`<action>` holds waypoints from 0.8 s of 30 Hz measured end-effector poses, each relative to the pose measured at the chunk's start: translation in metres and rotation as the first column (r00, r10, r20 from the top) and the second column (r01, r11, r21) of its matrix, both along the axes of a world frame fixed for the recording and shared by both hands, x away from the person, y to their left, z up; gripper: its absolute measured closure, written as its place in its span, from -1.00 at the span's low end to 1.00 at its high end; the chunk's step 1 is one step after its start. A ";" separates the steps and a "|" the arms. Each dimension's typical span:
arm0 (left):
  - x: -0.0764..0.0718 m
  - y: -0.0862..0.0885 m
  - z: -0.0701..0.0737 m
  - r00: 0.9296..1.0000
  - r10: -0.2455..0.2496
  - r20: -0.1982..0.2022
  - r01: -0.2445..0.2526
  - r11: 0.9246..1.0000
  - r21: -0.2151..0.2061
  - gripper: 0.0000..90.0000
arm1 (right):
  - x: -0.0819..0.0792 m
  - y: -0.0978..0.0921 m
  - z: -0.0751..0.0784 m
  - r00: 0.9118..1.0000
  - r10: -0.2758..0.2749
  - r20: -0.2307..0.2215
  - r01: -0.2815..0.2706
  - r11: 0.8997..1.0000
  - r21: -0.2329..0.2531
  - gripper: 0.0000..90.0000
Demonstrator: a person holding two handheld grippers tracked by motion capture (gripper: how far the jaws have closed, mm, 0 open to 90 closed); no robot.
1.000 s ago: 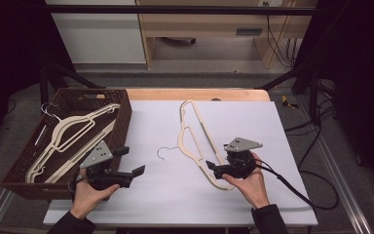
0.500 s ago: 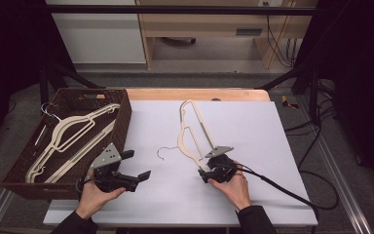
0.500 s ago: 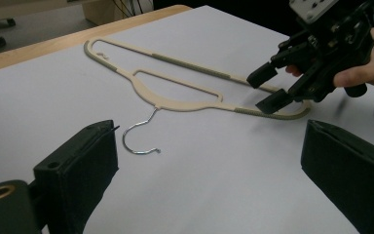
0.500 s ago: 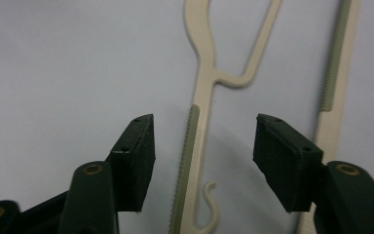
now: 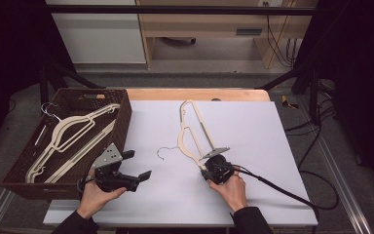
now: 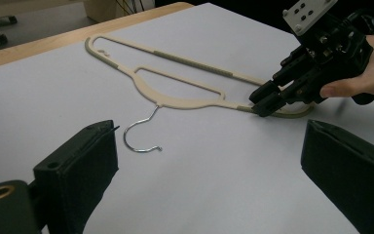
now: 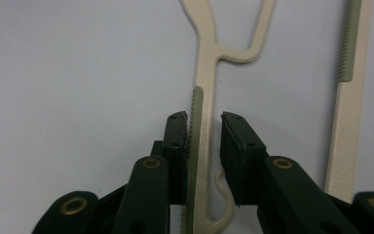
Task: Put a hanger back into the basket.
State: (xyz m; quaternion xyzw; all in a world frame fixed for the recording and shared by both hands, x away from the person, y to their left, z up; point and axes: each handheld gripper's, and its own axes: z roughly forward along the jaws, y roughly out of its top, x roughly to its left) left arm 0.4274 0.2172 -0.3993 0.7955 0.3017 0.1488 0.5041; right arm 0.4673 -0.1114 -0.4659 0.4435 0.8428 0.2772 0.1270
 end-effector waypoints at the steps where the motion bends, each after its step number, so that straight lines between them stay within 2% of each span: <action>1: 0.000 0.000 0.000 1.000 -0.001 0.000 0.001 1.000 0.001 -0.86 | 0.000 0.000 0.000 1.000 -0.004 -0.001 0.004 1.000 0.001 0.66; 4: 0.002 -0.004 0.000 1.000 -0.005 0.000 0.005 1.000 0.005 -0.86 | 0.000 0.000 -0.001 1.000 0.023 0.013 -0.023 1.000 -0.006 0.75; 5: 0.002 -0.005 0.000 1.000 -0.007 -0.001 0.007 1.000 0.006 -0.86 | 0.000 0.001 0.000 1.000 0.000 -0.007 0.000 1.000 0.004 0.76; 11: 0.008 -0.022 0.004 0.999 -0.037 0.020 0.036 0.998 0.049 -0.87 | 0.003 -0.002 0.002 1.000 -0.009 -0.030 0.009 1.000 0.027 0.76; 15: 0.017 -0.037 0.004 0.998 -0.061 0.015 0.060 0.995 0.075 -0.86 | 0.002 -0.004 0.005 0.999 -0.010 -0.053 0.012 0.999 0.036 0.77; 18: 0.024 -0.050 0.003 0.997 -0.080 0.011 0.078 0.992 0.098 -0.85 | 0.001 -0.008 0.012 0.999 0.009 -0.041 -0.007 0.998 0.059 0.77; 19: 0.026 -0.054 0.003 0.996 -0.088 0.011 0.086 0.990 0.112 -0.85 | 0.001 -0.008 0.015 0.999 -0.007 -0.047 0.011 0.997 0.073 0.77; 21: 0.031 -0.064 0.001 0.994 -0.105 0.014 0.102 0.984 0.143 -0.84 | -0.001 -0.011 0.021 0.999 -0.006 -0.046 0.010 0.996 0.088 0.77; 23: 0.037 -0.072 -0.001 0.993 -0.121 0.001 0.119 0.979 0.163 -0.84 | -0.001 -0.015 0.026 0.999 0.010 -0.036 -0.007 0.996 0.084 0.77; 24: 0.040 -0.077 -0.003 0.992 -0.129 -0.004 0.127 0.976 0.174 -0.84 | -0.002 -0.015 0.028 0.999 0.002 -0.036 0.002 0.996 0.092 0.77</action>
